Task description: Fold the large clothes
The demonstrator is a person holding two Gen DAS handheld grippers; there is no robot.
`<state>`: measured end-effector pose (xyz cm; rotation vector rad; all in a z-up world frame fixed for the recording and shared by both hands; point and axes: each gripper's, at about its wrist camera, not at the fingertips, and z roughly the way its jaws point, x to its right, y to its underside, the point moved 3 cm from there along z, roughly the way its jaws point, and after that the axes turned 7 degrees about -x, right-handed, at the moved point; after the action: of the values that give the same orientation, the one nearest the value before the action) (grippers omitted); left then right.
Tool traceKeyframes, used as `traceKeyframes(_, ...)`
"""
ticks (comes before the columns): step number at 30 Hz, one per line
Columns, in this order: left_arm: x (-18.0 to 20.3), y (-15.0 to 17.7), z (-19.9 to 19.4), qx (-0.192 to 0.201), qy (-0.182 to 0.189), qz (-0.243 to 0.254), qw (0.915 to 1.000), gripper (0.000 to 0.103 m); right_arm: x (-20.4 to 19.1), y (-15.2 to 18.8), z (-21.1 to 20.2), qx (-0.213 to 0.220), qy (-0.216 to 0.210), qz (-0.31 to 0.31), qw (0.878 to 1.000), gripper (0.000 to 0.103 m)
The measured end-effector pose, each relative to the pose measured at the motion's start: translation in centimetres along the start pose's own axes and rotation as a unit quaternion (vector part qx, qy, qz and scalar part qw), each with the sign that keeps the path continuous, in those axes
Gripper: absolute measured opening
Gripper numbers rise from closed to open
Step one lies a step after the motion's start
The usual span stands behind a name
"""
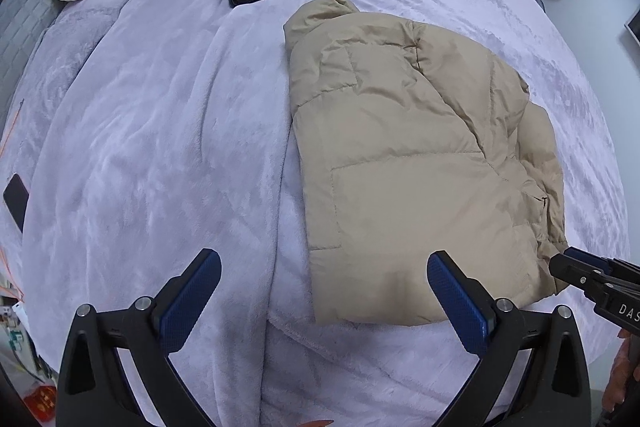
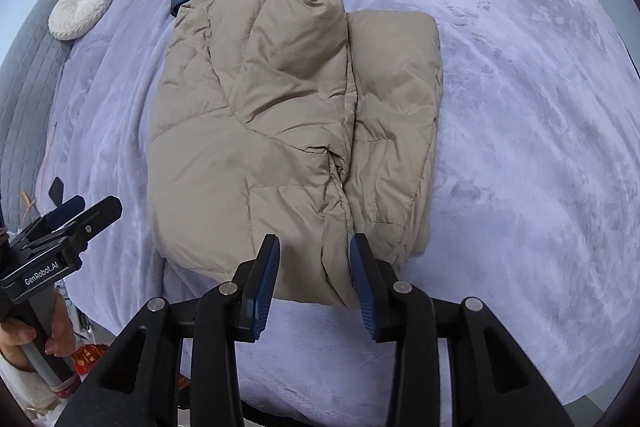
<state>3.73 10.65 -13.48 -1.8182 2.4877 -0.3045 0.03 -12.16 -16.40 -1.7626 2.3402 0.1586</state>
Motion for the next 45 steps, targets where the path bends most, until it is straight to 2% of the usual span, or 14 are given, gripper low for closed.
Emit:
traceKeyframes(10,-1.0,0.3,0.1,0.000,0.001,0.008,1.0000,0.103,-0.5,0.9,-0.4,0.017,0.008,0.028,0.999,0.051)
traceKeyframes(18,-1.4,0.9,-1.1,0.012,-0.001,-0.001,0.9999,0.103,-1.2,1.1,-0.8,0.026,0.013,0.021,0.999,0.056)
traceKeyframes(27,0.2,2.6,-2.2,0.013,-0.014,-0.003,0.9998,0.103,-0.7,1.8,-1.5,0.032,-0.007,0.008,0.999,0.059)
traceKeyframes(30,1.2,3.3,-2.8,0.017,-0.021,-0.001,0.9996,0.103,-0.3,2.4,-2.2,0.038,-0.009,0.003,0.999,0.071)
traceKeyframes(33,2.1,3.9,-3.7,0.023,-0.018,-0.002,0.9996,0.103,0.0,2.9,-3.2,0.045,-0.010,-0.007,0.999,0.072)
traceKeyframes(39,3.4,4.8,-6.4,0.051,-0.028,-0.006,0.9983,0.103,0.5,3.2,-5.9,0.074,-0.008,-0.014,0.997,0.079)
traceKeyframes(45,3.5,5.9,-9.5,0.081,-0.031,-0.027,0.9959,0.103,0.2,3.6,-9.1,0.118,0.007,-0.028,0.993,0.082)
